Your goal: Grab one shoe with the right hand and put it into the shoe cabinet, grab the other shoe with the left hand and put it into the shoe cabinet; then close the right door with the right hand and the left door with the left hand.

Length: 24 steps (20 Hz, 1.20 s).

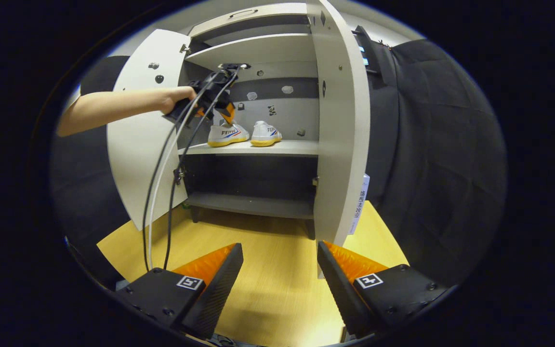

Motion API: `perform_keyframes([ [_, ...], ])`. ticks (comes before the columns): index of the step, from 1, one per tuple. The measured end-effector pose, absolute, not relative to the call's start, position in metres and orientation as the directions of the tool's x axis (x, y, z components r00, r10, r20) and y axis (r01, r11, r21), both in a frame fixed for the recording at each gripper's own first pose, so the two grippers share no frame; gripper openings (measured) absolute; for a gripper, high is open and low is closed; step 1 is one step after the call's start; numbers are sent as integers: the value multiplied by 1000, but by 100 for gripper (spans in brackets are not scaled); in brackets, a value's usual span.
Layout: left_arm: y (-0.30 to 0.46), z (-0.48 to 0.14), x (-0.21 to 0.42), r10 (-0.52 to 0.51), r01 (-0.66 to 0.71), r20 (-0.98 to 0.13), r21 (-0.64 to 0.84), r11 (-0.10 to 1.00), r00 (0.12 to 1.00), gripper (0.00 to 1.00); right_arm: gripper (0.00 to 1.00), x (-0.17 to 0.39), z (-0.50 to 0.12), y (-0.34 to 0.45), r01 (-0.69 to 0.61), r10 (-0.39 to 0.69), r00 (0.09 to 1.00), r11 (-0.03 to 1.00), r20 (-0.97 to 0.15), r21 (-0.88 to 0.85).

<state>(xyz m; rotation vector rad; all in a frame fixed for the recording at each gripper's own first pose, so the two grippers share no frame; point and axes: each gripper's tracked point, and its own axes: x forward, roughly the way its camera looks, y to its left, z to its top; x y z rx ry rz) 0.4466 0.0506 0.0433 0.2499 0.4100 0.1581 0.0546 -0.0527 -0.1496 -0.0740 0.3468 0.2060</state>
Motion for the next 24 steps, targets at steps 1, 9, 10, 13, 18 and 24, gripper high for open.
perform_keyframes([
  [1, 45, 51, 431, 181, -97, -343, 248, 964, 922, 96, 99, 53, -144, -53, -204, 181, 925, 978, -335, -33],
  [9, 11, 71, 270, 70, -54, -104, 149, 987, 992, 96, 99, 37, -105, -53, -151, 115, 956, 982, -272, -114],
  [10, 10, 68, 248, 70, -57, -87, 150, 987, 994, 96, 99, 34, -99, -52, -142, 107, 959, 983, -263, -118],
  [13, 1, 47, 191, 50, -41, -80, 109, 993, 996, 96, 98, 28, -84, -46, -122, 90, 965, 985, -246, -118],
  [18, -3, 9, 127, 29, -20, -89, 104, 994, 996, 96, 98, 21, -49, -50, -48, 24, 984, 990, -174, -135],
  [24, -11, -21, 82, -26, 23, -124, -26, 999, 992, 97, 98, 23, 16, -80, 46, -53, 996, 994, -73, -96],
])
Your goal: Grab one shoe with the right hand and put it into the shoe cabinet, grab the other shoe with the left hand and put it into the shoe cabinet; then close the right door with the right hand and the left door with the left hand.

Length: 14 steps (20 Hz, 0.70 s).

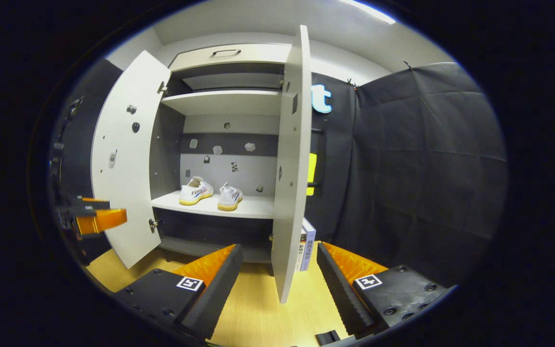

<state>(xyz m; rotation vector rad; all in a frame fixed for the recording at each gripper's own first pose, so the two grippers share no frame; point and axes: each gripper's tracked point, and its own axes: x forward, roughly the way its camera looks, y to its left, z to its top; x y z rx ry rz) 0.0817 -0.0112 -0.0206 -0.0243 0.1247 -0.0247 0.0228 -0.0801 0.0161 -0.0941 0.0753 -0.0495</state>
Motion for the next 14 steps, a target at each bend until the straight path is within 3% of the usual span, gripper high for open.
perform_keyframes([
  [8, -2, -35, 72, 73, -82, -165, -48, 995, 984, 98, 98, 66, 90, -148, 92, -92, 995, 996, -21, -3],
  [14, -14, -44, 74, 163, -175, -190, -45, 984, 968, 99, 99, 119, 101, -207, 94, -93, 995, 996, -19, 14],
])
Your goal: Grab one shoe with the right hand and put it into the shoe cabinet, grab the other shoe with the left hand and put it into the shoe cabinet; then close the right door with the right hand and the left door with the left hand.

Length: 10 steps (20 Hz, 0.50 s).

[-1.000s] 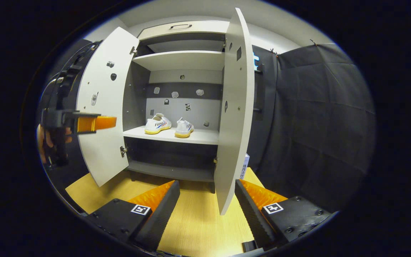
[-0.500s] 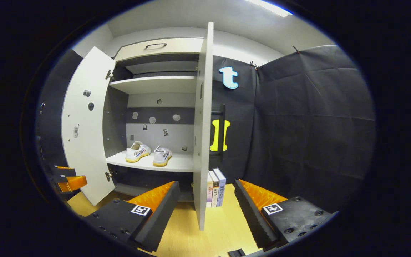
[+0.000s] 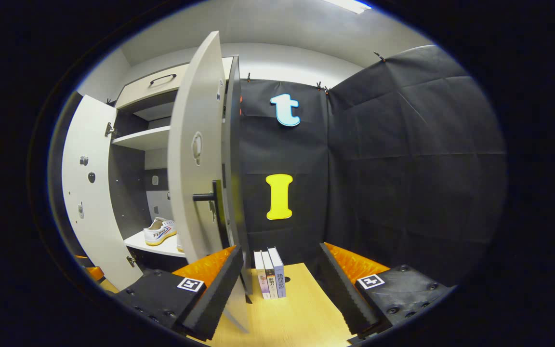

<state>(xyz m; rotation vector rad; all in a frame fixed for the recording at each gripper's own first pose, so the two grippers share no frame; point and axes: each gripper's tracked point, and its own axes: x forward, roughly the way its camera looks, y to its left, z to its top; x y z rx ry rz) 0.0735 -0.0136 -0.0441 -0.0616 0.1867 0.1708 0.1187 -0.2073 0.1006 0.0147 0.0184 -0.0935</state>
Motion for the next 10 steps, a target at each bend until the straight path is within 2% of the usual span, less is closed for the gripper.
perform_keyframes([
  [4, -24, -51, 71, 223, -234, -200, -36, 972, 954, 99, 99, 160, 101, -220, 33, -31, 999, 997, -35, 63],
  [10, -42, -68, 60, 290, -306, -248, -30, 952, 925, 99, 98, 195, 103, -198, -96, 103, 993, 986, -49, 135],
])
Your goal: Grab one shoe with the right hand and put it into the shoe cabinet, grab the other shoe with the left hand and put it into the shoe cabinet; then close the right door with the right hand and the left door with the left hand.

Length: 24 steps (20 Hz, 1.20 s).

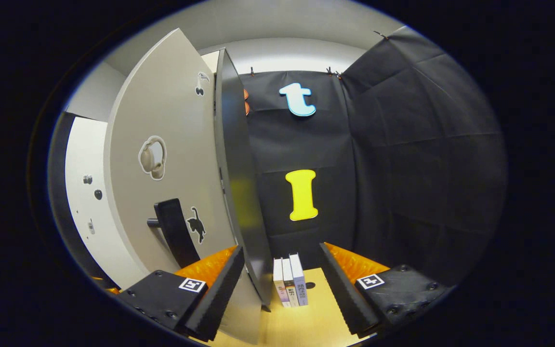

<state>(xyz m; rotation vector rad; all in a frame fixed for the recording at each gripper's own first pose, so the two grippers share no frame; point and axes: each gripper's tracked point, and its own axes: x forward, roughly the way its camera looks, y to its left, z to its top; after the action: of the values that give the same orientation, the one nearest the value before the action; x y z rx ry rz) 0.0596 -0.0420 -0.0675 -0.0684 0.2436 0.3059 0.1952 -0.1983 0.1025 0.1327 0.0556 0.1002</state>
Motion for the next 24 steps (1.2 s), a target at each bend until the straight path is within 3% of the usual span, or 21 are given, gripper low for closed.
perform_keyframes([
  [7, -42, -64, 63, 282, -291, -248, 0, 957, 927, 99, 98, 193, 92, -185, -125, 143, 984, 979, -108, 160],
  [12, -28, -61, 70, 262, -280, -237, -44, 959, 935, 99, 98, 187, 101, -161, -100, 102, 991, 995, -81, 31],
  [15, -11, -63, 69, 247, -266, -245, -49, 963, 938, 99, 98, 178, 99, -126, -134, 137, 987, 990, -82, 42],
  [24, 63, -75, 40, 314, -341, -259, -65, 938, 913, 99, 98, 181, 94, -42, -188, 194, 977, 980, -92, 71],
])
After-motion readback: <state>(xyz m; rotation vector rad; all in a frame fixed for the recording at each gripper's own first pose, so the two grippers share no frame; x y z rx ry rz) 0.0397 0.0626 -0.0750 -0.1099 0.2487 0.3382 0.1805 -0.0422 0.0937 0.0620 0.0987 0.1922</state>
